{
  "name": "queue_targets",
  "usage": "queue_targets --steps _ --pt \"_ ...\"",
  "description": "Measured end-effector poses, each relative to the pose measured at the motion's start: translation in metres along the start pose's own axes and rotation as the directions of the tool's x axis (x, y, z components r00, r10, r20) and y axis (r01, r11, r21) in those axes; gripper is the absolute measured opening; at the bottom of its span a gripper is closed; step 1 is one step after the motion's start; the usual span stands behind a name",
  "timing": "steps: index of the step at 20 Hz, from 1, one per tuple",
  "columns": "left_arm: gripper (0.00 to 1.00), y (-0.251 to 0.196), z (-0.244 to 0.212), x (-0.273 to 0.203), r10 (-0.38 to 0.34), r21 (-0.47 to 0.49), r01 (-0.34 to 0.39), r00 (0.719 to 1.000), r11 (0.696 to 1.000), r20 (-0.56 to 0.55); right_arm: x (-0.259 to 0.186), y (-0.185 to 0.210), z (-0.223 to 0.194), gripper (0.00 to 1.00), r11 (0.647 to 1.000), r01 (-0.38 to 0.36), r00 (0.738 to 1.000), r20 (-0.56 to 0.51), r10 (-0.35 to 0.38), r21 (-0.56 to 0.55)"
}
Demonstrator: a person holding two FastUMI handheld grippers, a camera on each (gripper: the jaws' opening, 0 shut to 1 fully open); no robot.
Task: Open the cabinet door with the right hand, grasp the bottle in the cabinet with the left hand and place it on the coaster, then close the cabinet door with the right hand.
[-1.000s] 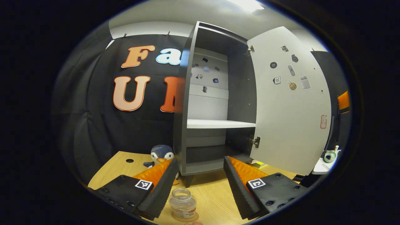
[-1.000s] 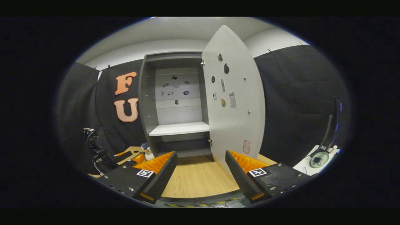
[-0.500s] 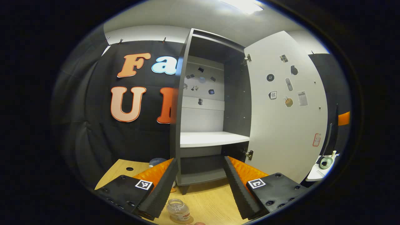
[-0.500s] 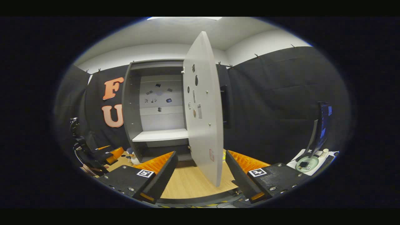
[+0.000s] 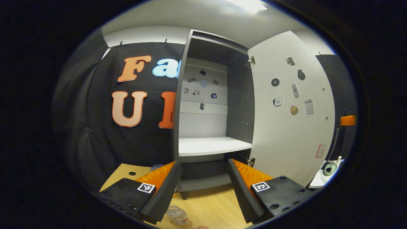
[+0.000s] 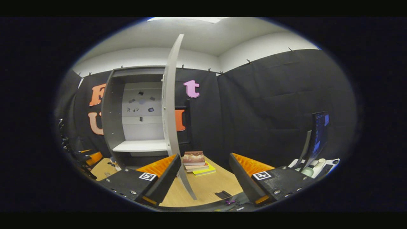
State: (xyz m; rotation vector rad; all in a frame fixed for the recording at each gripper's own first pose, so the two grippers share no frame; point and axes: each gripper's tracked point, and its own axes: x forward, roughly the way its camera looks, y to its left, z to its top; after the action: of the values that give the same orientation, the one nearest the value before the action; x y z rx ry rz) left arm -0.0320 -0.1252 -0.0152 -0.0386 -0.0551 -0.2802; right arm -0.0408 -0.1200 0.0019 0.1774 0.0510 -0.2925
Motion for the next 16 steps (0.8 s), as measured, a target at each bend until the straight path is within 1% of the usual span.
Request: queue_targets --steps 2,3,4,5,6,7,8,9,10,12,13,14,15,16 --pt "0.95 0.003 0.008 -0.004 0.02 0.018 -0.02 1.0 1.0 0.019 0.019 0.0 0.006 0.94 1.0 -0.022 1.0 0.014 0.022 0.005" --pt "0.95 0.005 0.012 -0.006 0.031 0.02 -0.032 0.999 0.999 0.024 0.028 -0.004 0.008 0.91 1.0 -0.017 1.0 0.015 0.017 -0.01" --pt "0.95 0.007 0.014 -0.008 0.042 0.018 -0.042 0.999 0.999 0.027 0.035 -0.008 0.01 0.94 0.999 -0.012 1.0 0.02 0.012 -0.031" --pt "0.95 0.009 0.016 -0.009 0.051 0.015 -0.052 0.998 0.999 0.03 0.039 -0.007 0.011 0.93 0.999 -0.014 1.0 0.023 0.015 -0.044" --pt "0.95 0.011 0.018 -0.009 0.061 0.01 -0.061 0.998 0.998 0.032 0.039 -0.006 0.013 0.98 0.998 -0.025 0.999 0.024 0.026 -0.049" --pt "0.95 0.012 0.02 -0.009 0.067 0.004 -0.067 0.997 0.998 0.031 0.039 -0.005 0.012 0.92 0.998 -0.035 0.999 0.02 0.037 -0.054" --pt "0.95 0.013 0.021 -0.008 0.069 -0.001 -0.069 0.997 0.998 0.028 0.04 -0.001 0.012 0.92 0.997 -0.048 0.999 0.015 0.049 -0.058" --pt "0.95 0.014 0.022 -0.005 0.072 -0.005 -0.072 0.997 0.997 0.025 0.04 0.003 0.013 0.86 0.996 -0.061 0.998 0.011 0.061 -0.062" --pt "0.95 0.015 0.023 -0.002 0.074 -0.011 -0.073 0.997 0.997 0.026 0.038 0.009 0.013 0.91 0.995 -0.074 0.997 0.008 0.075 -0.064" --pt "0.95 0.013 0.027 0.009 0.067 -0.034 -0.066 0.997 0.997 0.027 0.033 0.018 0.014 0.9 0.993 -0.091 0.996 0.01 0.092 -0.071" --pt "0.95 0.014 0.029 0.013 0.071 -0.04 -0.07 0.997 0.997 0.022 0.031 0.023 0.015 0.97 0.993 -0.101 0.995 0.012 0.102 -0.065" --pt "0.95 0.016 0.029 0.016 0.074 -0.044 -0.073 0.997 0.996 0.021 0.028 0.031 0.014 0.89 0.991 -0.12 0.993 0.012 0.121 -0.063" --pt "0.95 0.017 0.034 0.018 0.079 -0.048 -0.078 0.996 0.996 0.03 0.024 0.04 0.013 0.97 0.987 -0.147 0.989 0.009 0.148 -0.062" --pt "0.95 0.019 0.04 0.021 0.083 -0.044 -0.081 0.995 0.996 0.047 0.021 0.051 0.011 0.89 0.982 -0.179 0.984 0.004 0.18 -0.062"
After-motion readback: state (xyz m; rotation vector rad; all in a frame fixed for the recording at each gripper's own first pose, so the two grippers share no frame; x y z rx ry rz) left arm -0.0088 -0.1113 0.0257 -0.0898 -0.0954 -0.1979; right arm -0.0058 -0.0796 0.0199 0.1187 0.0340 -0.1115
